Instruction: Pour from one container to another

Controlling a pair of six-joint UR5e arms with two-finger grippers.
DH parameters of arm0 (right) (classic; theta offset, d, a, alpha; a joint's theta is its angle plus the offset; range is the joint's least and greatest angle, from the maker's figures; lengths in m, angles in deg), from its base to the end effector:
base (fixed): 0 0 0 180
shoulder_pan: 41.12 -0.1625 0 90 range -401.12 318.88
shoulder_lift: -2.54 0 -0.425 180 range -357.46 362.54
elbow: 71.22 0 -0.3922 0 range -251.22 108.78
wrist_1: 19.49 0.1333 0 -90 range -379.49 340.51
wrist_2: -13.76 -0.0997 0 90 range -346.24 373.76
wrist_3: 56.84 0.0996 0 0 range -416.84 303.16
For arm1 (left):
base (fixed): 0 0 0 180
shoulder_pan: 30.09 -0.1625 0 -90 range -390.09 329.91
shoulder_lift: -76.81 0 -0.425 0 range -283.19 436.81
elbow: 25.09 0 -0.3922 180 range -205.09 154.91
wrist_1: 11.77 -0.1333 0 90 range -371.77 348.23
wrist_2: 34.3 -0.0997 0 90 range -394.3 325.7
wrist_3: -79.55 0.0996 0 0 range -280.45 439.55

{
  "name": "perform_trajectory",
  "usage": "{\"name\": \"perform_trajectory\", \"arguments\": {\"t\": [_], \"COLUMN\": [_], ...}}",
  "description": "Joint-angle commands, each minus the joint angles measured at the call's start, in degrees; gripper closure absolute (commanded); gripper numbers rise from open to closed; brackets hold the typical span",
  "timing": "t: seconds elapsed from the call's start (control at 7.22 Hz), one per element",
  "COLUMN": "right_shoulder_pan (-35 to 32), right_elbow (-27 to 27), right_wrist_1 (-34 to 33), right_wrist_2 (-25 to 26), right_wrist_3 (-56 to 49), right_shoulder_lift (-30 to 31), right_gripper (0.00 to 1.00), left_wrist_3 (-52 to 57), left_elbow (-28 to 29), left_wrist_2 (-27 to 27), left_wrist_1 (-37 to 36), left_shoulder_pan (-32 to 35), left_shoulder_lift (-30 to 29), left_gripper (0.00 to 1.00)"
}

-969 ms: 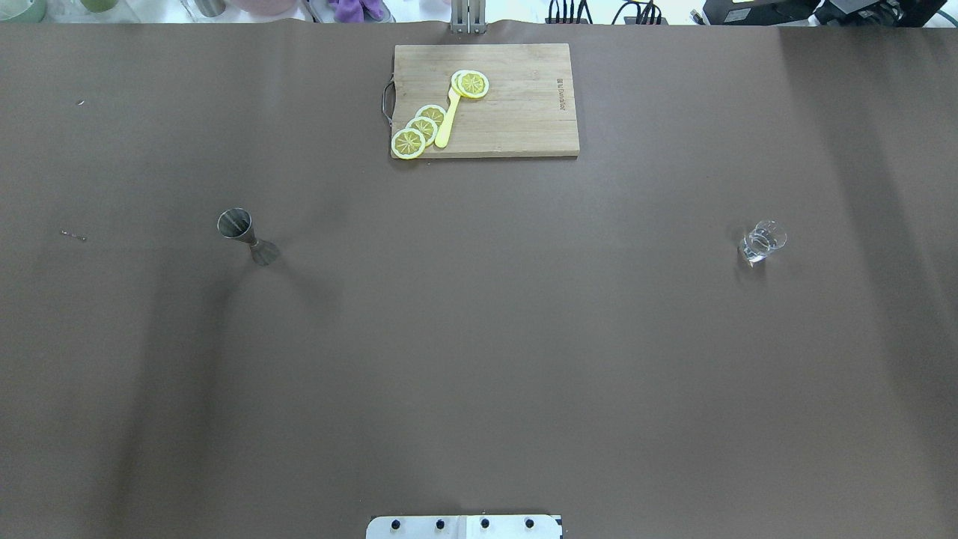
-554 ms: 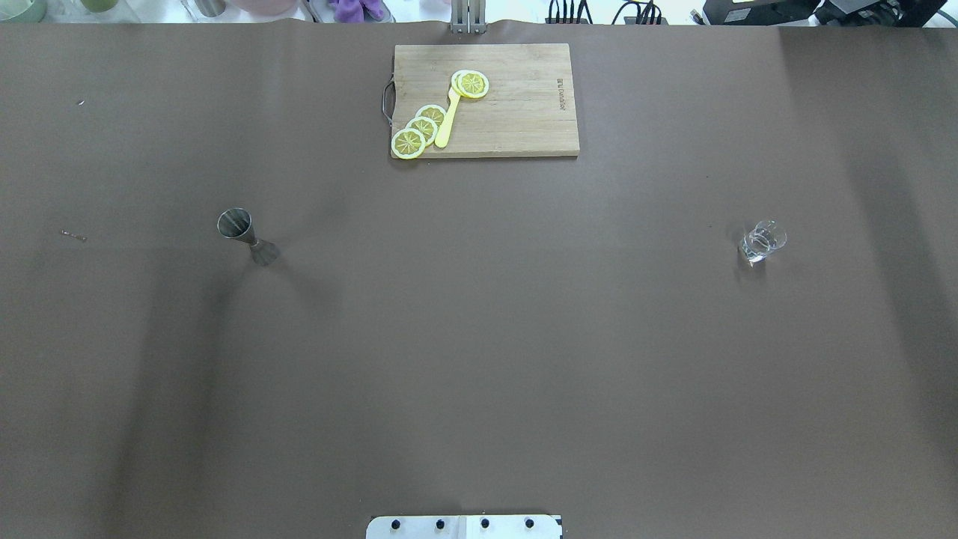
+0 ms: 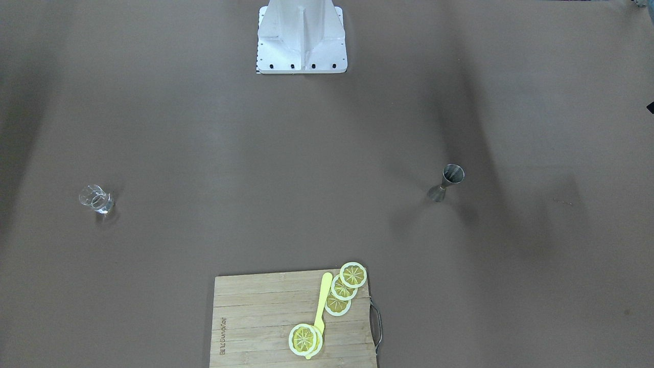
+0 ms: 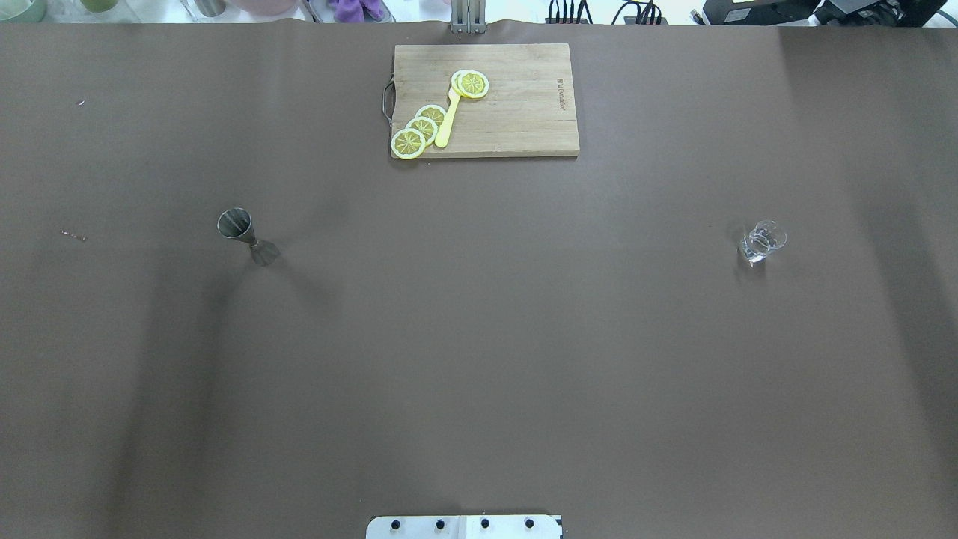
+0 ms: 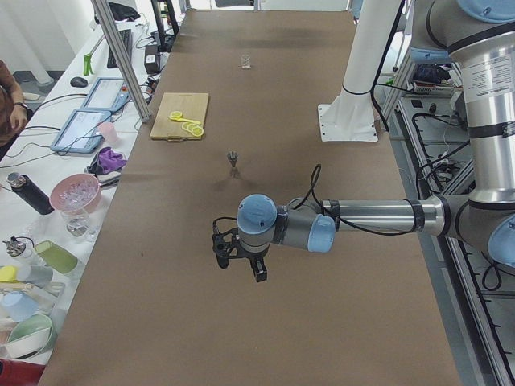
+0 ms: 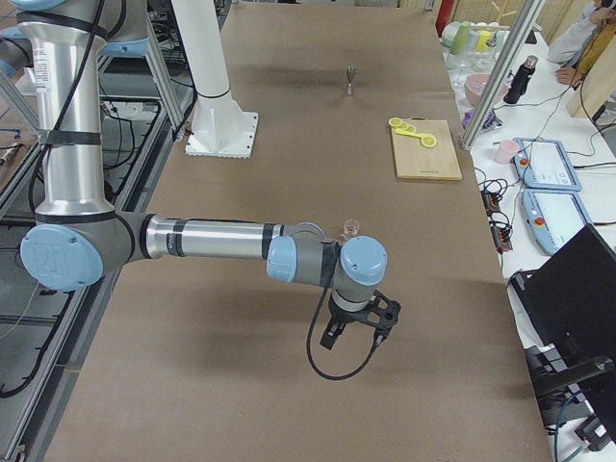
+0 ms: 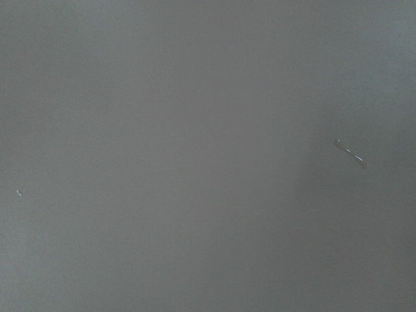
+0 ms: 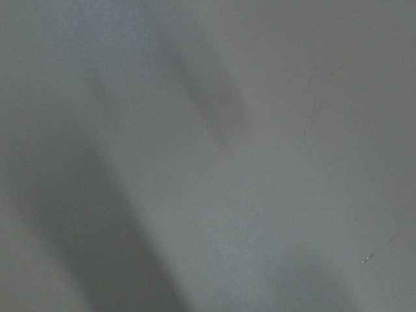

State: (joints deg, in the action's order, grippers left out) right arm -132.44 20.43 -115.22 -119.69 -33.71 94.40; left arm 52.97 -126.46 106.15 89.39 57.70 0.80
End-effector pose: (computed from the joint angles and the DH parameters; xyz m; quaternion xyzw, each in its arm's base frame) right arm 0.0756 -0.4685 0.6710 -0.1172 -0.3539 0.2152 0.9026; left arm -0.0411 -0.3989 0.6407 -0.0404 0.4284 -0.1594 0.8885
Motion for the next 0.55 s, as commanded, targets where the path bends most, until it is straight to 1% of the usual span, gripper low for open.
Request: {"name": "perform_trajectory", "arguments": {"t": [0.0,0.42], "right_shoulder_pan": [0.09,0.52], "right_elbow": [0.37,-0.85], "right_wrist_1": [0.37,0.45], "right_wrist_2": [-0.93,-0.93], "right_wrist_3": [0.07,-0.46], "right_shoulder_lift": [1.39,1.39], "right_gripper": [0.00,0.00], "left_wrist_3": [0.04,-0.14], "left_elbow": [0.30,0.04], "left_wrist_2": [0.00,0.09], "left_wrist_1": [0.00,0.00], "left_shoulder_pan": [0.01,-0.08], "left_shoulder_lift": [0.07,-0.02], "left_gripper": [0.02,0.02]}}
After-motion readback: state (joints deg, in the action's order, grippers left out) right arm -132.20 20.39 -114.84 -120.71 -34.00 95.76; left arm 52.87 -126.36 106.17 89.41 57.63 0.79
